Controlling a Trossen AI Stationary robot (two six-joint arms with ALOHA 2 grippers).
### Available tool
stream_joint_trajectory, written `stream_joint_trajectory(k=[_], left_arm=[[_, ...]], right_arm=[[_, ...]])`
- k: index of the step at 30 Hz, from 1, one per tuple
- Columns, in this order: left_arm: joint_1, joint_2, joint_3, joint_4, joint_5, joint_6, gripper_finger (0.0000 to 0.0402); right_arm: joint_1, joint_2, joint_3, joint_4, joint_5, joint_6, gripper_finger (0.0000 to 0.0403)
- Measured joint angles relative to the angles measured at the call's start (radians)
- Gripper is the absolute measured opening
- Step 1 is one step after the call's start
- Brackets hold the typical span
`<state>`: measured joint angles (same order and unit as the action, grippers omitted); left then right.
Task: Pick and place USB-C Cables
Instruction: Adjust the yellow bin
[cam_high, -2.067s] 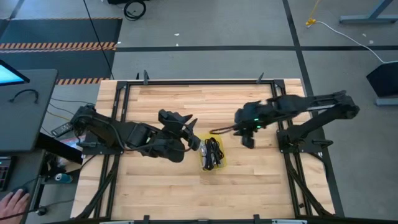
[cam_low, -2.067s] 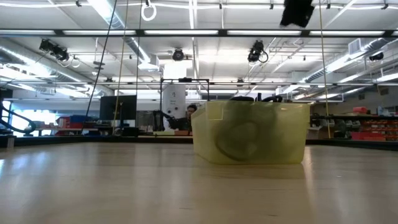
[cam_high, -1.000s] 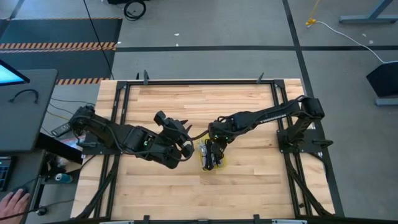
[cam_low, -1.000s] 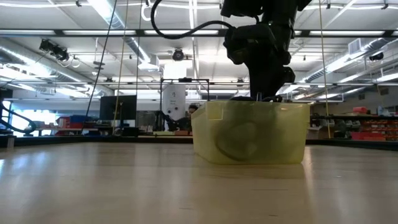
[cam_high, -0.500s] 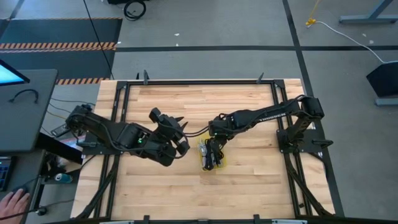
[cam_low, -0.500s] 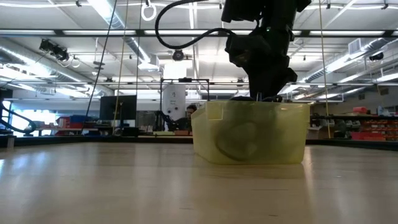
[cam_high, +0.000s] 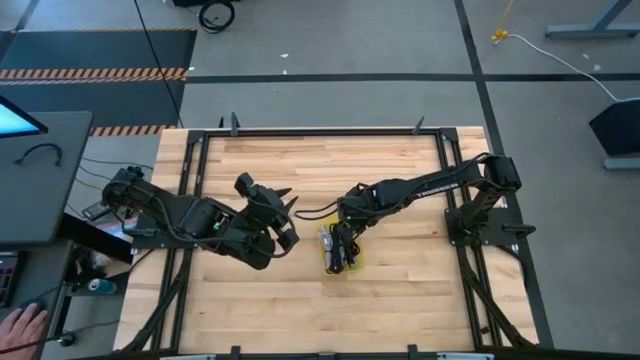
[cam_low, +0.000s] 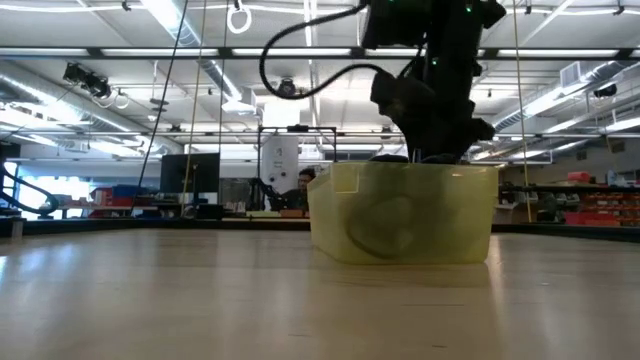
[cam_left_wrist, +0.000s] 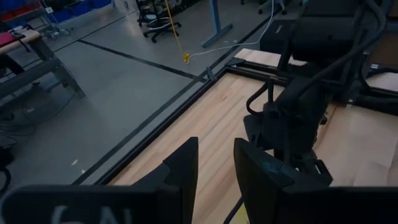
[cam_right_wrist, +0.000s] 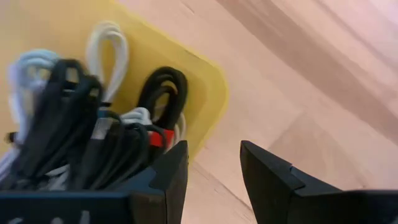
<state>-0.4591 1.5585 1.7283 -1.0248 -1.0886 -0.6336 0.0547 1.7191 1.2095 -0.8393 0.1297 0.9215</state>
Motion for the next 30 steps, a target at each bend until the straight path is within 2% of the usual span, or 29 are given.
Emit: stream_joint_trajectory(k=[8, 15, 18, 23, 30], left_arm=[[0.000, 0.001, 0.000, -0.003, 0.000, 0.026, 0.0110], [0.000, 0.001, 0.000, -0.013, 0.001, 0.028, 0.0110], [-0.005, 0.001, 0.000, -0.013, 0.000, 0.028, 0.0110], [-0.006, 0.002, 0.000, -0.013, 0.001, 0.021, 0.0110], [-0.005, 0.002, 0.000, -0.012, 0.001, 0.017, 0.0110]], right_arm=[[0.015, 0.000, -0.082, 0.127, -0.021, 0.095, 0.0153], [0.014, 0.000, -0.093, 0.200, -0.020, 0.097, 0.0145], [0.006, 0.000, -0.093, 0.201, -0.042, 0.070, 0.0115], [-0.009, 0.001, -0.093, 0.213, -0.076, -0.004, 0.0020], [-0.035, 0.001, -0.093, 0.222, -0.123, -0.191, 0.0007]])
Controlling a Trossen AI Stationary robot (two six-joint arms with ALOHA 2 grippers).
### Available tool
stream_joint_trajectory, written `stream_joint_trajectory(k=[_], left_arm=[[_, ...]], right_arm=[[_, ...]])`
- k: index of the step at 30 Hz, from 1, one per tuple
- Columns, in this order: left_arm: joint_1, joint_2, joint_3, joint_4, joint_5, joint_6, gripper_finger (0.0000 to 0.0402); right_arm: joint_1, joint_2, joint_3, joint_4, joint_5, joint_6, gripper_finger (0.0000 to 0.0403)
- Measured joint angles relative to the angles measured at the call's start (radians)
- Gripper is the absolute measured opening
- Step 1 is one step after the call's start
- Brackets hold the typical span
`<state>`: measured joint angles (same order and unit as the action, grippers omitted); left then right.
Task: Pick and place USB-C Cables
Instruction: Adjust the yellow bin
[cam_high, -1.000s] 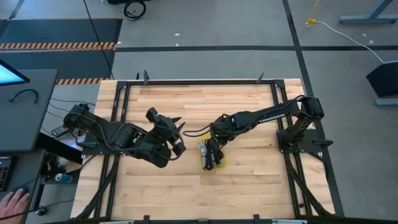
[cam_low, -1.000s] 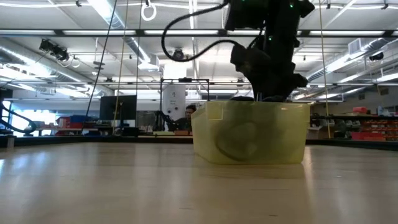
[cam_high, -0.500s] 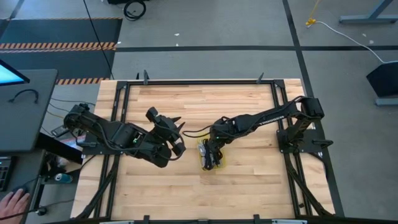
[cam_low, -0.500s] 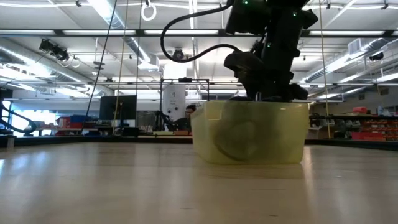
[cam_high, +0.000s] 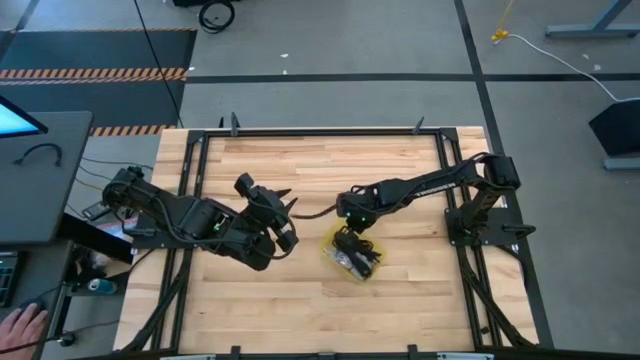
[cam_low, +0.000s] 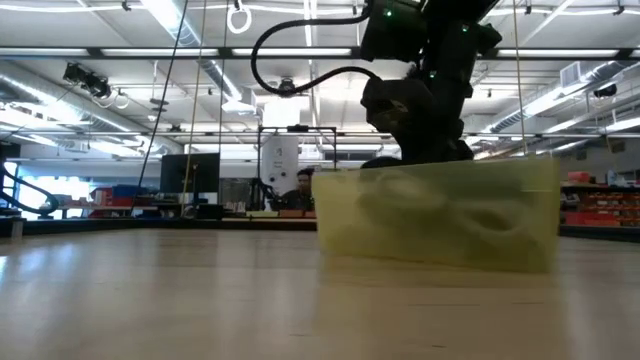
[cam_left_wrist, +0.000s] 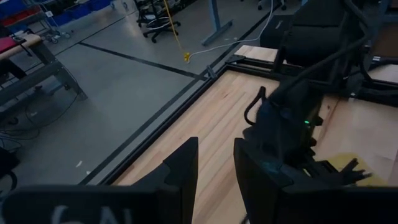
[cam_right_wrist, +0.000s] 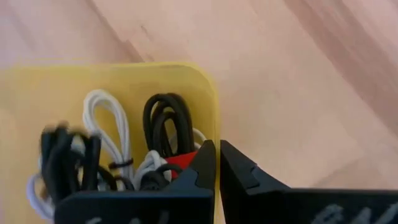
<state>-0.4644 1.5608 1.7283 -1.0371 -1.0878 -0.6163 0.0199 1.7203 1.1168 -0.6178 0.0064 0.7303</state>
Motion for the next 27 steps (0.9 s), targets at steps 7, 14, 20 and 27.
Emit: stream_joint_trajectory(k=[7, 14, 20, 27], left_arm=[[0.000, 0.000, 0.000, 0.000, 0.000, -0.026, 0.0110], [0.000, 0.000, 0.000, 0.000, 0.000, -0.057, 0.0110], [0.000, 0.000, 0.000, 0.000, 0.001, -0.076, 0.0110], [0.000, 0.000, 0.000, 0.000, 0.001, -0.110, 0.0110]], right_arm=[[-0.054, 0.000, 0.000, 0.060, -0.042, -0.127, 0.0004], [-0.144, 0.000, 0.025, 0.172, -0.133, -0.295, 0.0004], [-0.218, 0.000, 0.100, 0.173, -0.209, -0.454, 0.0004], [-0.277, 0.000, 0.170, 0.168, -0.298, -0.578, 0.0004]])
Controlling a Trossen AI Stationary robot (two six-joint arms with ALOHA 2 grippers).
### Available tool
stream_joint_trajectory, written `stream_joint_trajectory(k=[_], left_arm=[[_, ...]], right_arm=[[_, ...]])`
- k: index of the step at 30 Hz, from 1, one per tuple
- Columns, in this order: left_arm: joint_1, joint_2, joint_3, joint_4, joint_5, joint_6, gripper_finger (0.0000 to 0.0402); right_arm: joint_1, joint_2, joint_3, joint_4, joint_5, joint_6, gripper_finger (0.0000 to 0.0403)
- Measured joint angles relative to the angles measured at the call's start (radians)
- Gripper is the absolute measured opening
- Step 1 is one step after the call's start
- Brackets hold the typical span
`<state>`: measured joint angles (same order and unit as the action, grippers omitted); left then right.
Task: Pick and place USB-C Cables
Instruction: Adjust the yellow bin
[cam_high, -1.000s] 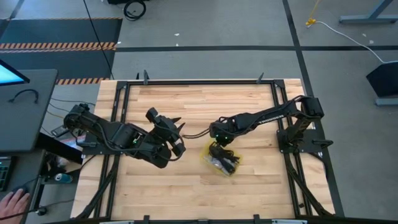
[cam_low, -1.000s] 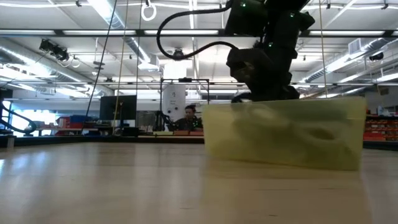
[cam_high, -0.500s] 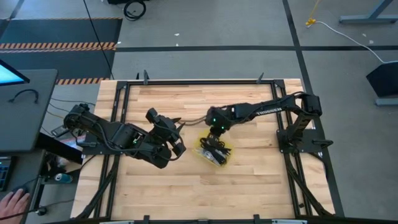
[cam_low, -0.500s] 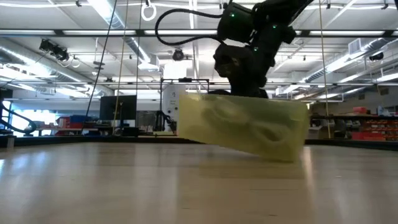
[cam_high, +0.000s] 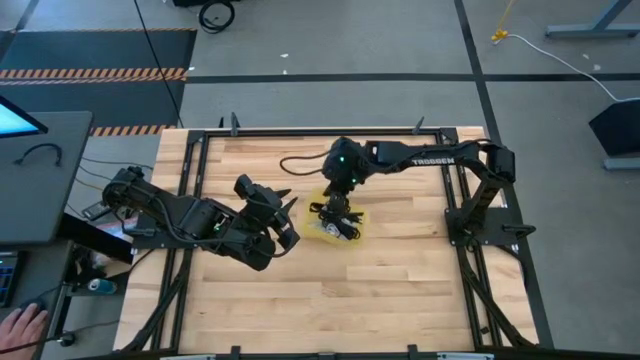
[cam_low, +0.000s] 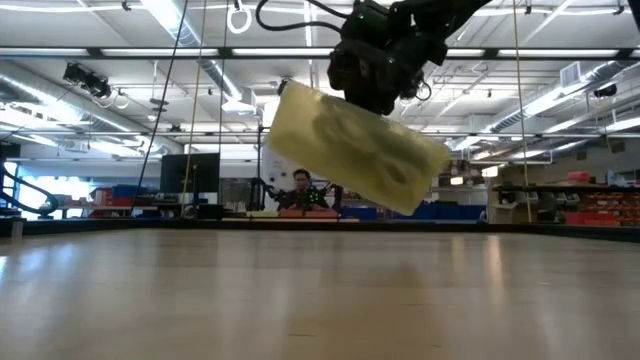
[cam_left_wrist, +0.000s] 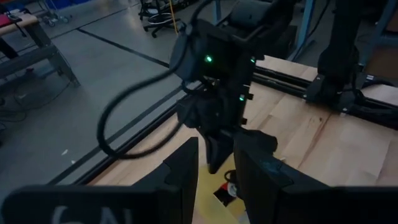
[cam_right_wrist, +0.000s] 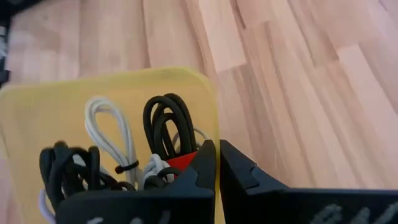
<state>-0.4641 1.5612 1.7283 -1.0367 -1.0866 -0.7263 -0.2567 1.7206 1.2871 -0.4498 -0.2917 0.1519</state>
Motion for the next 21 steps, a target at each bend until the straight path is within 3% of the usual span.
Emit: stream_joint_trajectory(k=[5, 10, 21], left_arm=[[0.000, 0.000, 0.000, 0.000, 0.000, -0.023, 0.0110], [0.000, 0.000, 0.000, 0.004, 0.000, -0.030, 0.0110], [0.000, 0.000, 0.000, 0.008, 0.001, -0.030, 0.0110]], right_arm=[[-0.014, 0.032, 0.032, -0.013, -0.052, -0.046, 0.0004], [0.017, 0.157, 0.103, -0.071, -0.099, -0.112, 0.0004], [0.103, 0.425, 0.468, -0.347, -0.102, -0.336, 0.0004]])
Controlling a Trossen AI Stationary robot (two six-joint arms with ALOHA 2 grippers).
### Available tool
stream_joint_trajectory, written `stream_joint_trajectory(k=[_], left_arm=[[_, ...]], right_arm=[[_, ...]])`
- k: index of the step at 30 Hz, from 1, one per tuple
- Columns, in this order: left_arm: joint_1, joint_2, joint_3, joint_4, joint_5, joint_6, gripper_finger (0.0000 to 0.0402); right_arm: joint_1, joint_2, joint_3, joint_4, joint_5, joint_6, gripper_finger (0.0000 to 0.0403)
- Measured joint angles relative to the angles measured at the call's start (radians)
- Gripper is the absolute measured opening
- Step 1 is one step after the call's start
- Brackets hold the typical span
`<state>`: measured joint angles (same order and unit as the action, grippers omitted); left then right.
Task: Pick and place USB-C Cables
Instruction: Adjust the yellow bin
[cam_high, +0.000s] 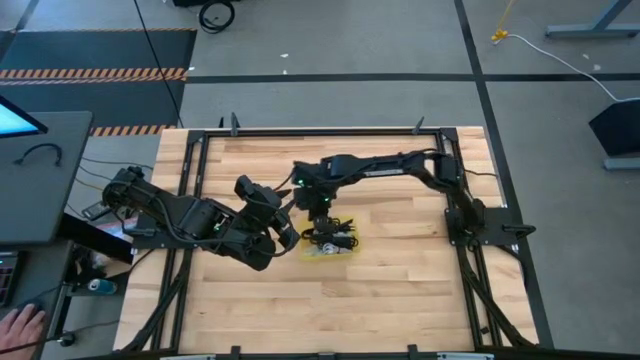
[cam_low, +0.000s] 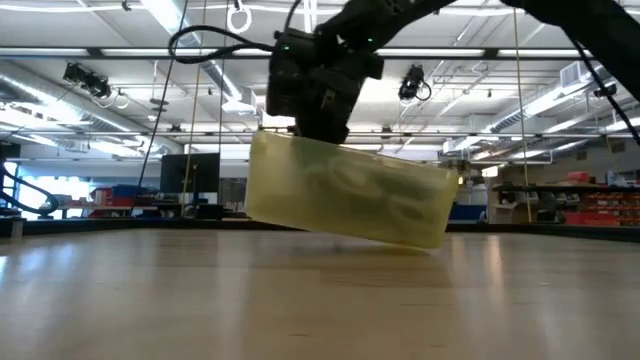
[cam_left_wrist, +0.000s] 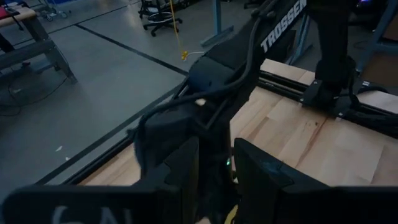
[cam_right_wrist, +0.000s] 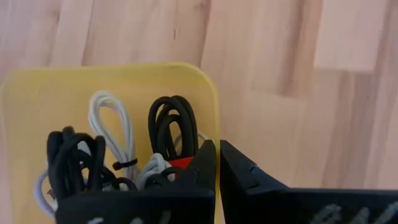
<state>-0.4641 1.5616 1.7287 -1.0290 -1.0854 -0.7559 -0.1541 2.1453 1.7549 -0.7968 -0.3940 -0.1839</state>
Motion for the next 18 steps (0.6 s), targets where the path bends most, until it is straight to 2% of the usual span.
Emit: stream_joint_trajectory(k=[6, 10, 18], left_arm=[[0.000, 0.000, 0.000, 0.000, 0.012, 0.000, 0.0110], [0.000, 0.000, 0.000, 0.001, 0.035, -0.001, 0.0110], [0.000, 0.000, 0.000, 0.004, 0.044, 0.000, 0.0110]], right_arm=[[0.020, 0.099, 0.134, -0.080, 0.038, -0.053, 0.0004], [0.012, 0.112, 0.142, -0.104, 0.124, -0.056, 0.0003], [-0.055, 0.104, 0.143, -0.120, 0.163, -0.055, 0.0003]])
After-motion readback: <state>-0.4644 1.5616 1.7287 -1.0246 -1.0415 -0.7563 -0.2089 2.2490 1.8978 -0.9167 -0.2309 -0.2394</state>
